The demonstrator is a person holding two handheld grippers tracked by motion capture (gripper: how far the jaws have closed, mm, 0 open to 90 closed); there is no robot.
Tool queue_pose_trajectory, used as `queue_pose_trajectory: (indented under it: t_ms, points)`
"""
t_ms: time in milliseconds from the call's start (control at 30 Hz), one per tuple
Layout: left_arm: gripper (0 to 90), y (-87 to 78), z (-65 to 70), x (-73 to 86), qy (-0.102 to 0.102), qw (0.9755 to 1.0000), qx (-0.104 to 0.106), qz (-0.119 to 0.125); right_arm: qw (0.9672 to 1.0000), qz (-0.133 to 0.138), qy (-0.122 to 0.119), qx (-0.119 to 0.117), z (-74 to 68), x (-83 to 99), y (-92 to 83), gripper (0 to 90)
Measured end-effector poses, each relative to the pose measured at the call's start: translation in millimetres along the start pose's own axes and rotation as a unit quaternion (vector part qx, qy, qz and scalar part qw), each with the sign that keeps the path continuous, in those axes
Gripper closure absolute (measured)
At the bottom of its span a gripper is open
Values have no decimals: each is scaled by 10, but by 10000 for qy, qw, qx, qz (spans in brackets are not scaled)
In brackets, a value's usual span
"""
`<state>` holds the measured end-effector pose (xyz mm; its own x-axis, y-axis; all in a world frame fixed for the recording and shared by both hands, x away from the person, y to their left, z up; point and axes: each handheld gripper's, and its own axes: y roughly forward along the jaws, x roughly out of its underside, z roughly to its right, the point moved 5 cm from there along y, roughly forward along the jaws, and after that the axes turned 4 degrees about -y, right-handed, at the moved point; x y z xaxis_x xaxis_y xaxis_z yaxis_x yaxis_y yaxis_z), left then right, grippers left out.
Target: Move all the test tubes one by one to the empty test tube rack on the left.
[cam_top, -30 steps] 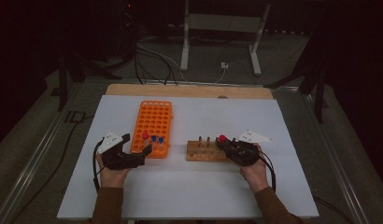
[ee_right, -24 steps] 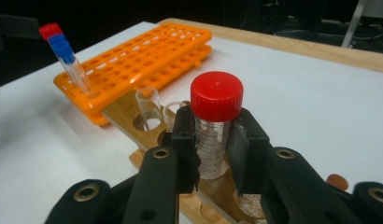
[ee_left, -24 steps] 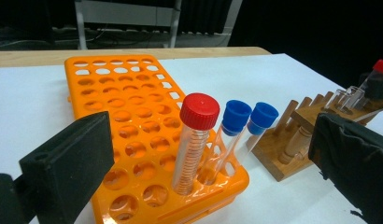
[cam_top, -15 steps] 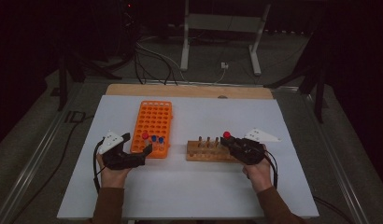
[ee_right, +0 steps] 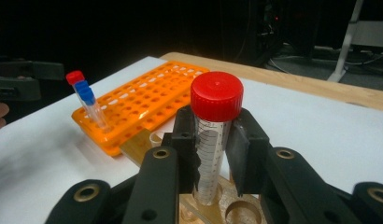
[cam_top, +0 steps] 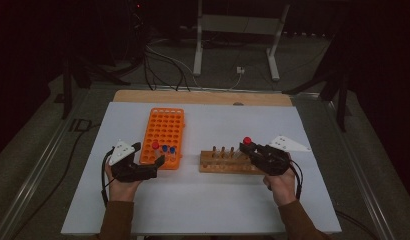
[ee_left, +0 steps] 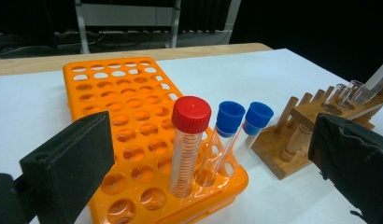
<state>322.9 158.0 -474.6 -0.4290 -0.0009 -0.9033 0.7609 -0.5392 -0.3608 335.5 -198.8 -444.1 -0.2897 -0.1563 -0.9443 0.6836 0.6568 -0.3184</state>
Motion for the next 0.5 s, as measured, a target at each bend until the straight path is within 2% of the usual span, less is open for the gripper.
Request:
queue_pose_trajectory:
  t_ms: [267,433,500]
  points:
    - [15,-12,32,-30,63,10000,33,41,9999,159,-13,-63,-47,-100,-75,745]
    - [15,-24,55,-52,69,9999,63,65,9997,183,-73,-161,-105,-151,-102,745]
    - [15,-25,67,-59,81,9999,80,66,9996,175,-28,-225,-128,-161,-107,745]
